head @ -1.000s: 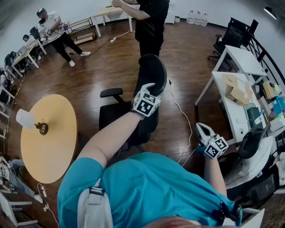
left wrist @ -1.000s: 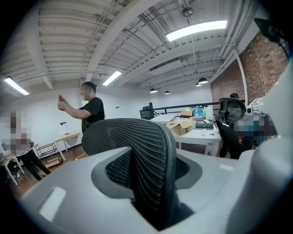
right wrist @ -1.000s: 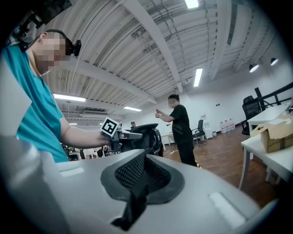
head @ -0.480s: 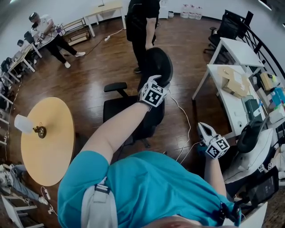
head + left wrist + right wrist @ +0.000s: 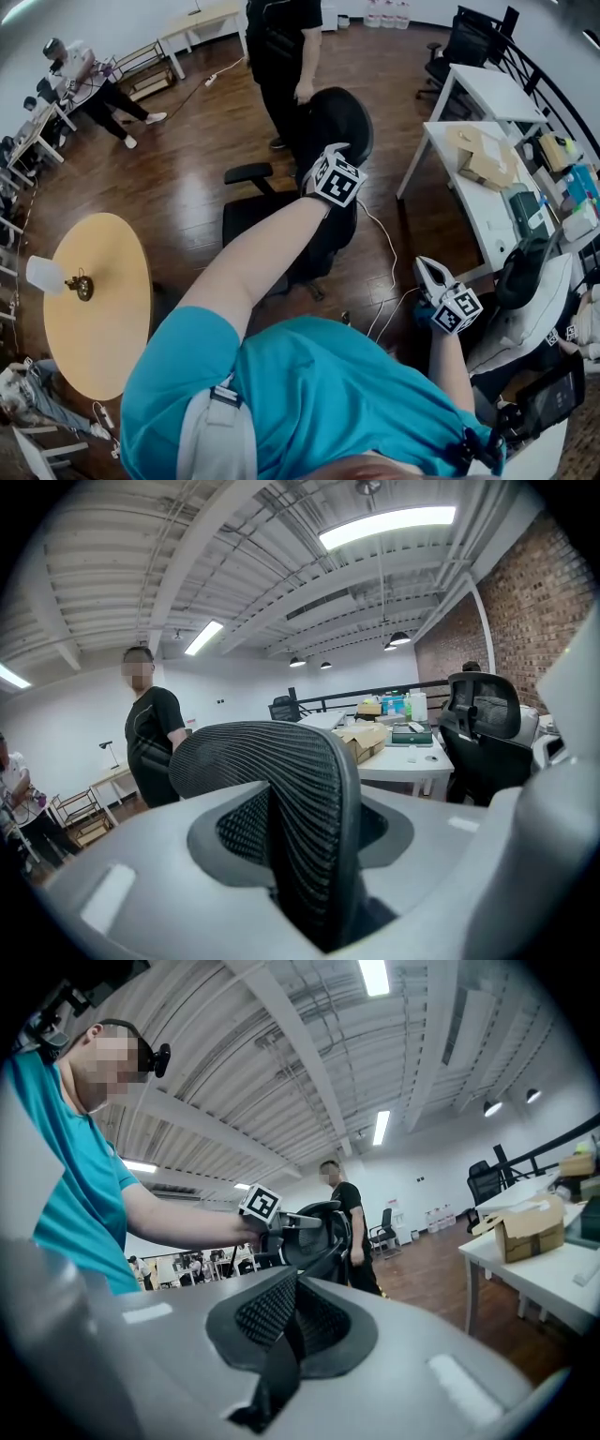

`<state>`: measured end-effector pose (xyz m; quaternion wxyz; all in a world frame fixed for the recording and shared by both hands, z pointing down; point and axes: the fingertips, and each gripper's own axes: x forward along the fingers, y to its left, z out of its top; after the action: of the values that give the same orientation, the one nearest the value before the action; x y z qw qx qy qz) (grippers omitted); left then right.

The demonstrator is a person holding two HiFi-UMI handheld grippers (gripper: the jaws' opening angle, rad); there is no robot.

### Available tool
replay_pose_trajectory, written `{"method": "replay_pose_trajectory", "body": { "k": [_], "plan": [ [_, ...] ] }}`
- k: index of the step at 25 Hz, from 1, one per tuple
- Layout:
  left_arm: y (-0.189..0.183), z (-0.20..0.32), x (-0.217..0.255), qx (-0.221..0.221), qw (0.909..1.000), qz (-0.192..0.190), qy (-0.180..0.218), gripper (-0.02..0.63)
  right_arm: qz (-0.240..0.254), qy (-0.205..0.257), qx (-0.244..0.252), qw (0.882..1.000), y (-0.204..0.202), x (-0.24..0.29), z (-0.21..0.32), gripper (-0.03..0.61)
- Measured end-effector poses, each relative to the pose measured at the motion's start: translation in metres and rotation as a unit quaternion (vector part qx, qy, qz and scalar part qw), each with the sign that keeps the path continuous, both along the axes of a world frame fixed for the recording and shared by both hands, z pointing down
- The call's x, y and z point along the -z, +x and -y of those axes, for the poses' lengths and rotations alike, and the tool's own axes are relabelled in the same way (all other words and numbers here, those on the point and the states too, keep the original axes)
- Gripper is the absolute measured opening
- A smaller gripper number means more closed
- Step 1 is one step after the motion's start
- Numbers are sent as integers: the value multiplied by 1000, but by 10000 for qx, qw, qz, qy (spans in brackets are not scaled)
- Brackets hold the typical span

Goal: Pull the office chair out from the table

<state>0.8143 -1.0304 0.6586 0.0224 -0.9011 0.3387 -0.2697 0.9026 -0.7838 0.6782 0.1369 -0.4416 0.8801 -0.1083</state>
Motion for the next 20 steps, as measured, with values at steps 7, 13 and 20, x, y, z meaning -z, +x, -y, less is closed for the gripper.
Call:
{"method": "replay_pose_trajectory", "body": {
  "k": [7,13,20],
  "plan": [
    [36,9,-5,-103,9996,263,35,178,88,-46,-155,9998,15,-15,-9,-2],
    [63,16,-7,-171,9987,474,63,166,138,-36,-238,9996,24,-19,-15,-3],
    [90,25,-11,-241,9966,772,151,155,163,-78,-439,9989,37,-25,-27,-3]
  ]
}}
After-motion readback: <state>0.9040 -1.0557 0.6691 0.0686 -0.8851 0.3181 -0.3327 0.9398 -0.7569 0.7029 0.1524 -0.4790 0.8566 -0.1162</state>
